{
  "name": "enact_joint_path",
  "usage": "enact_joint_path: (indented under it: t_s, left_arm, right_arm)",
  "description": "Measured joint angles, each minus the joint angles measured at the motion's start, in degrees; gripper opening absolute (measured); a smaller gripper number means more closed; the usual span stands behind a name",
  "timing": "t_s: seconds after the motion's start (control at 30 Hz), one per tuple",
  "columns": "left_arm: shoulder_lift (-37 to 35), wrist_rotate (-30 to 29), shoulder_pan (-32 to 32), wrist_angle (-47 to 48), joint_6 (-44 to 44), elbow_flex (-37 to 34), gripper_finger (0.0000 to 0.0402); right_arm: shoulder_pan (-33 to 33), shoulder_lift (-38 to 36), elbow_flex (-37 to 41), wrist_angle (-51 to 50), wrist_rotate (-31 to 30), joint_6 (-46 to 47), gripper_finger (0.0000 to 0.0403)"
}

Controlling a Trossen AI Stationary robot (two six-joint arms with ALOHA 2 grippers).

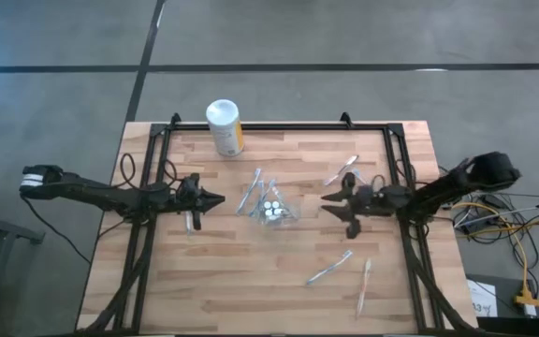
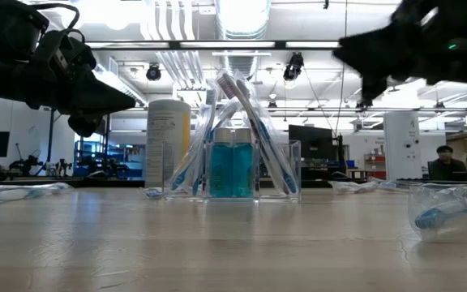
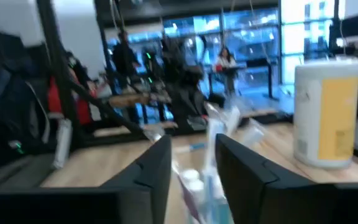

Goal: Pick & Place toothbrushing station
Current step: Put the blue toothbrush into the transparent organizer

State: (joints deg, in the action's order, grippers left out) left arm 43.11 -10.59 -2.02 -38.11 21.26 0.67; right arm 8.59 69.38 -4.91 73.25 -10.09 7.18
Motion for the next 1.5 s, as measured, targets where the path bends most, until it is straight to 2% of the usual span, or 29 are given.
enact_joint_path:
  t_s: [0.13, 0.33, 0.47, 0.53, 0.63, 0.77, 0.83, 0.9, 0.97, 1.03, 1.13, 1.3, 1.4, 1.5]
  left_arm:
    - [0.0, 0.0, 0.0, 0.0, 2.6, 0.0, 0.0026]
    - [0.0, 0.0, 0.0, 0.1, 3.5, 0.5, 0.0026]
    - [0.0, 3.1, -2.2, 1.5, 3.3, 4.9, 0.0017]
    - [0.0, 3.0, -4.8, 6.7, 1.5, 9.4, 0.0007]
    - [0.1, -2.7, -8.8, 23.9, 0.4, 20.1, 0.0006]
    - [3.1, -20.0, -15.9, 56.1, 7.9, 36.4, 0.0004]
    - [5.7, -28.0, -19.9, 70.9, 16.7, 43.5, 0.0004]
    - [8.4, -32.6, -23.5, 83.8, 27.3, 48.8, 0.0006]
    - [11.1, -33.4, -26.4, 93.3, 37.7, 51.5, 0.0006]
    - [13.7, -33.4, -28.6, 98.9, 46.5, 51.4, 0.0006]
    - [17.4, -32.1, -31.5, 100.2, 54.1, 48.7, 0.0007]
    - [23.5, -27.6, -32.9, 98.0, 57.2, 44.6, 0.0012]
    - [27.3, -26.4, -32.9, 97.6, 59.9, 43.7, 0.0034]
    - [30.3, -21.9, -32.4, 97.6, 62.8, 43.7, 0.0066]
  right_arm:
    - [5.8, -4.1, 2.1, -0.1, -3.5, -4.9, 0.0070]
    - [11.3, -4.1, 2.4, -0.2, -3.9, -13.0, 0.0016]
    - [11.9, -3.7, 2.4, -0.9, -3.2, -13.4, 0.0009]
    - [11.9, -3.7, 2.6, -1.6, -3.1, -13.4, 0.0009]
    - [11.9, -3.7, 2.9, -1.7, -3.1, -13.6, 0.0008]
    - [11.9, -3.8, 3.0, -1.9, -3.1, -13.6, 0.0008]
    - [11.9, -3.8, 3.0, -1.9, -3.1, -13.3, 0.0008]
    - [11.9, -4.2, 3.0, -1.8, -3.1, -12.3, 0.0008]
    - [11.9, -4.2, 2.9, -1.8, -3.0, -11.3, 0.0008]
    - [11.9, -4.3, 2.6, -1.8, -2.9, -10.1, 0.0008]
    - [11.9, -4.3, 2.5, -1.8, -2.9, -8.2, 0.0008]
    - [11.8, -4.4, 2.5, -1.6, -3.5, -8.8, 0.0008]
    - [11.8, -4.5, 2.4, -0.3, -5.8, -10.6, 0.0008]
    - [11.8, -4.5, 2.4, -0.4, -6.7, -11.8, 0.0008]
